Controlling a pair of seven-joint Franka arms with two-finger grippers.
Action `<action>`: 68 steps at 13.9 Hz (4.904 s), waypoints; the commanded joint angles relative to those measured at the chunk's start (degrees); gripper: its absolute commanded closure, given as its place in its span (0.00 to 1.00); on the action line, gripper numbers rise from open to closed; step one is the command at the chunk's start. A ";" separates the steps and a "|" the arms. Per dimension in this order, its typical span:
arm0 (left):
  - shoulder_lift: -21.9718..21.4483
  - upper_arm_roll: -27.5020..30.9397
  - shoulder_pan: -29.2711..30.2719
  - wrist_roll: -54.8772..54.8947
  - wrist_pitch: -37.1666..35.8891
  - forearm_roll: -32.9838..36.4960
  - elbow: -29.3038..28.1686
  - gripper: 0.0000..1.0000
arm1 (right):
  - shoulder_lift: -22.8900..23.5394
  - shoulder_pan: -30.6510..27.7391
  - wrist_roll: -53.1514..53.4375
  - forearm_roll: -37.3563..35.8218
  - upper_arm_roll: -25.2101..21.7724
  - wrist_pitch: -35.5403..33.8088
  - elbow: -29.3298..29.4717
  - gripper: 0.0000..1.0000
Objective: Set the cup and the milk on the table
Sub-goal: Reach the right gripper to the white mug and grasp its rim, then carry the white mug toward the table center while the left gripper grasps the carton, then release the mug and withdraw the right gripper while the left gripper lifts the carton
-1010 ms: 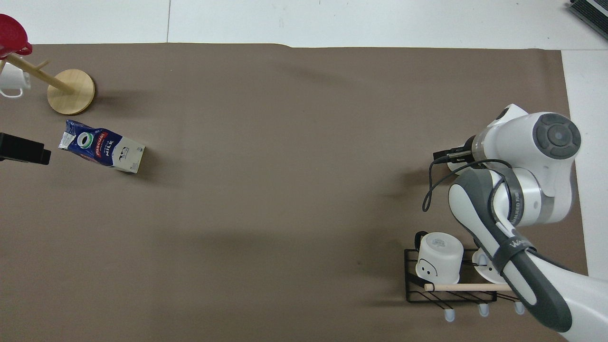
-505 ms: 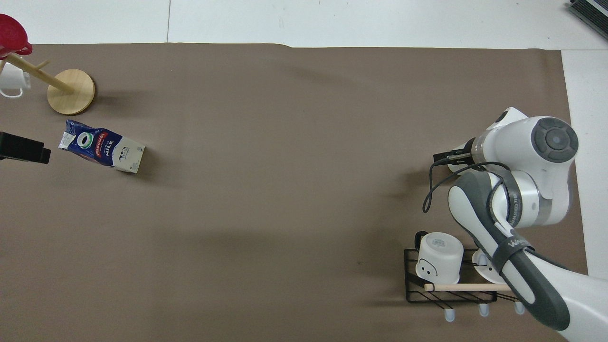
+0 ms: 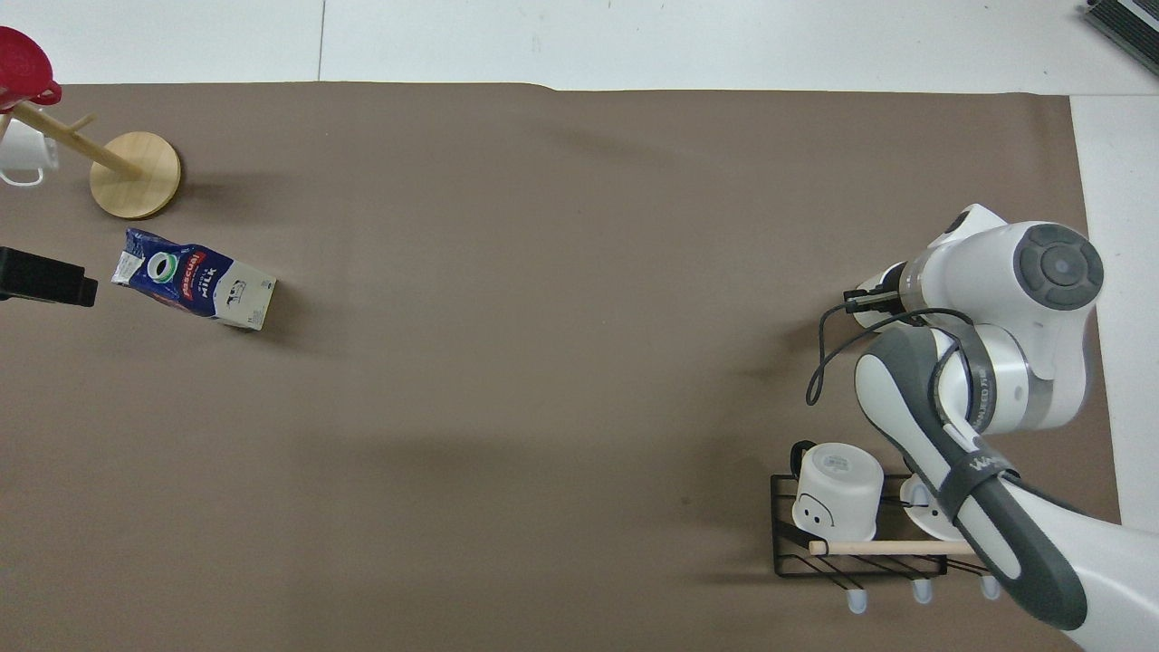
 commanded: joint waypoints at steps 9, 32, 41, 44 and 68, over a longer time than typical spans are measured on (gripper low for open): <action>-1.23 0.17 0.62 0.55 5.31 -1.05 -4.46 0.00 | -1.94 6.92 10.69 -0.35 0.32 -15.23 13.37 1.00; 3.42 0.18 2.82 5.20 24.20 -1.14 -16.59 0.00 | 11.25 30.58 45.00 -1.32 0.32 -8.29 19.97 1.00; 5.62 0.17 2.73 5.12 27.28 -1.14 -17.29 0.00 | 11.95 30.67 44.82 -1.23 0.32 -6.79 18.74 0.84; 5.45 0.17 2.73 5.20 28.86 -1.14 -19.31 0.00 | 11.78 30.76 44.91 -1.49 0.23 -7.58 19.09 0.00; 5.10 -0.52 2.29 6.79 30.73 -1.14 -20.20 0.58 | -17.14 3.88 8.28 1.85 -0.56 -42.82 18.91 0.00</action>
